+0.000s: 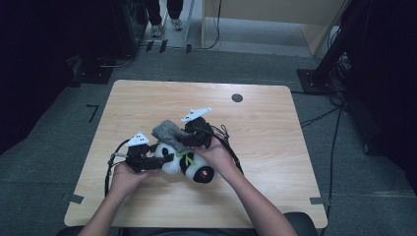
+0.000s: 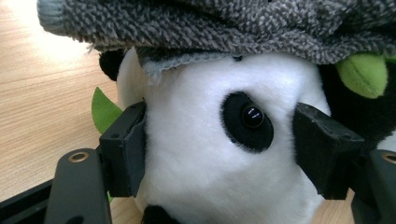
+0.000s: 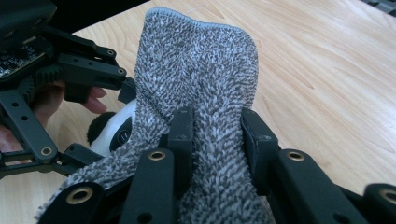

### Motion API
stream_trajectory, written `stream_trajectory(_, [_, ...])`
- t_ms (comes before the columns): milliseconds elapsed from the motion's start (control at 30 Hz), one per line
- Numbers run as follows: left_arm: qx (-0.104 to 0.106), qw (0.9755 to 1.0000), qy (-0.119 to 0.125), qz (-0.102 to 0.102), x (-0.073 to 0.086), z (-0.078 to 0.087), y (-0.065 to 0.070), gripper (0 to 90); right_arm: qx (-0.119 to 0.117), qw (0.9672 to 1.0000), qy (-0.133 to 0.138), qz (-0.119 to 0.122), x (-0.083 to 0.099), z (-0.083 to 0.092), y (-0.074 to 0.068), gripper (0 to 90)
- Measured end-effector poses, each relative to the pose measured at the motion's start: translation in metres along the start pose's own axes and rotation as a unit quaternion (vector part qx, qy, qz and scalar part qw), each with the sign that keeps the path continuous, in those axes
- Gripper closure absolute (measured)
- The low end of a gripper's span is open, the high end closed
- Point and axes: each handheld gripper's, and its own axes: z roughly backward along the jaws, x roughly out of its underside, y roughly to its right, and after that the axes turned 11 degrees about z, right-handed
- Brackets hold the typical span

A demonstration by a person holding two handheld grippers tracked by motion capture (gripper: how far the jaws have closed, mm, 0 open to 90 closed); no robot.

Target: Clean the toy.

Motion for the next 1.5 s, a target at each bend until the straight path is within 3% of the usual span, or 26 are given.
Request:
stream_trajectory(200, [-0.007,1.0000,-0.002,-0.002,-0.002,-0.001,0.002,26.3,-0.013,0.9998,0.007,-0.013,0.004,0.000,0.009,69.0])
stream_trajectory(367, [-0.008,1.0000,-0.003,-0.001,-0.003,-0.002,0.004,26.7,0.025,0.9991,-0.032,-0.012,0.011,0.003,0.022,70.6])
stream_trajectory(467, [-0.010,1.0000,-0.001,-0.001,-0.003,-0.002,0.005,26.7,0.030,0.9986,-0.040,-0.019,0.014,0.004,0.029,70.0])
stream_trajectory(533, [-0.009,1.0000,-0.001,0.001,-0.004,-0.002,0.005,26.9,0.038,0.9983,-0.042,-0.010,0.015,0.003,0.029,69.1])
stream_trajectory(600, [-0.011,0.9999,-0.003,0.000,-0.004,-0.002,0.005,27.5,0.062,0.9966,-0.053,0.009,0.015,0.002,0.028,69.0])
stream_trajectory(733, [-0.012,0.9999,-0.005,-0.002,-0.005,-0.002,0.007,27.9,0.073,0.9954,-0.062,0.010,0.016,0.002,0.031,69.0])
stream_trajectory(833, [-0.011,0.9999,-0.006,-0.005,-0.005,-0.003,0.008,28.0,0.065,0.9957,-0.063,-0.017,0.018,0.005,0.038,69.2])
stream_trajectory(967, [-0.009,0.9999,-0.007,-0.003,-0.004,-0.003,0.007,27.9,0.091,0.9930,-0.066,-0.035,0.023,0.013,0.049,72.4])
stream_trajectory(1000, [-0.008,0.9999,-0.006,-0.003,-0.004,-0.003,0.007,27.8,0.097,0.9919,-0.063,-0.053,0.027,0.017,0.057,72.8])
stream_trajectory(1033, [-0.008,0.9999,-0.006,-0.003,-0.004,-0.003,0.007,27.8,0.097,0.9919,-0.063,-0.053,0.027,0.017,0.057,72.8])
stream_trajectory(1100, [-0.009,0.9999,-0.006,-0.007,-0.004,-0.003,0.007,27.6,0.085,0.9922,-0.051,-0.076,0.032,0.021,0.065,73.3])
stream_trajectory(1133, [-0.010,0.9999,-0.005,-0.007,-0.003,-0.003,0.007,27.5,0.078,0.9908,-0.048,-0.100,0.035,0.025,0.070,73.8])
stream_trajectory(1200, [-0.011,0.9999,-0.006,-0.010,-0.003,-0.003,0.007,27.4,0.078,0.9900,-0.035,-0.113,0.037,0.031,0.074,74.7])
stream_trajectory(1300, [-0.010,0.9999,-0.007,-0.011,-0.002,-0.002,0.007,27.3,0.090,0.9905,-0.006,-0.104,0.032,0.044,0.072,75.1])
stream_trajectory(1500, [-0.009,0.9999,-0.003,-0.010,-0.001,-0.002,0.006,27.1,0.079,0.9931,0.041,-0.076,0.009,0.065,0.054,75.1])
